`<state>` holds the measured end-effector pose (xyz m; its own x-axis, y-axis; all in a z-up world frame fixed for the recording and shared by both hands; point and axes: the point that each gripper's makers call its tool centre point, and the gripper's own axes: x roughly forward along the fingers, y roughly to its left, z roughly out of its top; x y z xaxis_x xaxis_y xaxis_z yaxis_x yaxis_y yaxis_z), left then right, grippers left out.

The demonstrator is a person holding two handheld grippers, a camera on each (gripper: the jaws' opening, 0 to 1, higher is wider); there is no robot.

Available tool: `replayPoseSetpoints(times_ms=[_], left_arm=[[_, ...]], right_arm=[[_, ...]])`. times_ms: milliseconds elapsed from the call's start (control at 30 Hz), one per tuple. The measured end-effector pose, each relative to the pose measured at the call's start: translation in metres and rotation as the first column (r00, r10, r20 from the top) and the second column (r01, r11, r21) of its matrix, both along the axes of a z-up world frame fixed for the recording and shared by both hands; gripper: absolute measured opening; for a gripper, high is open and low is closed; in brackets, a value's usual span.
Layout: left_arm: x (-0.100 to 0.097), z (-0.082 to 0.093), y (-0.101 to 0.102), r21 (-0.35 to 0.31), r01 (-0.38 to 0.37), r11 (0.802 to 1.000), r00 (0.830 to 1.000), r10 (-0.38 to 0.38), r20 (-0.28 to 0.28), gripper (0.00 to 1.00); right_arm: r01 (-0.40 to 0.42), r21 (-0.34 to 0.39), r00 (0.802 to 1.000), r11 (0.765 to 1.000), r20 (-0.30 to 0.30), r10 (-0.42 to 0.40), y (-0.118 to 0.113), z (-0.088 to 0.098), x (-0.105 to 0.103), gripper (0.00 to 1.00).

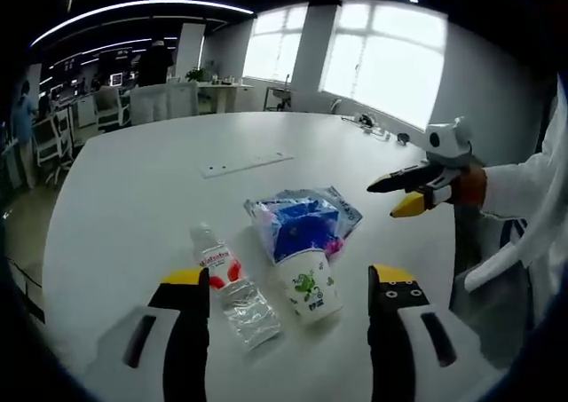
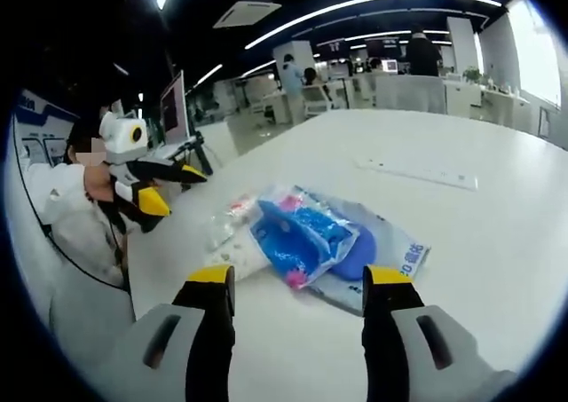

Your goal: Arrange the tabletop items into an orderly group along one side of the table until the central work area is clear of visible clutter.

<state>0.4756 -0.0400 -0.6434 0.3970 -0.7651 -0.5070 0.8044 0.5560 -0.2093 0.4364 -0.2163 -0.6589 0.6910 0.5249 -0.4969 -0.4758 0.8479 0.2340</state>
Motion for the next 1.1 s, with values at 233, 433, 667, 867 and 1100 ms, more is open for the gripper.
replayPoseSetpoints(times_ms=[233,433,667,867,1100], left_arm=[[0.008,-0.006,-0.012,0.009,0.013,1.000,1.000,-0.013,0.005,0.70],[0.017,-0.008,-0.025,0.003,0.022,1.000,1.000,-0.022,0.011,0.66],[0.027,-0.015,-0.037,0.021,0.032,0.999,0.999,-0.033,0.027,0.61],[0.032,-0.022,-0.047,0.045,0.051,0.998,0.998,-0.053,0.039,0.56],[0.040,-0.028,-0.060,0.076,0.069,0.995,0.995,-0.074,0.064,0.50]], right_arm=[[0.019,0.002,1.000,1.000,-0.009,-0.019,0.002,-0.007,0.010,0.50],[0.035,-0.010,0.999,0.999,-0.018,-0.036,0.005,-0.015,0.017,0.44],[0.066,-0.015,0.997,0.998,-0.037,-0.067,0.005,-0.026,0.024,0.41],[0.095,-0.014,0.994,0.995,-0.053,-0.096,0.004,-0.033,0.028,0.39],[0.111,-0.022,0.991,0.994,-0.073,-0.112,0.003,-0.043,0.032,0.35]])
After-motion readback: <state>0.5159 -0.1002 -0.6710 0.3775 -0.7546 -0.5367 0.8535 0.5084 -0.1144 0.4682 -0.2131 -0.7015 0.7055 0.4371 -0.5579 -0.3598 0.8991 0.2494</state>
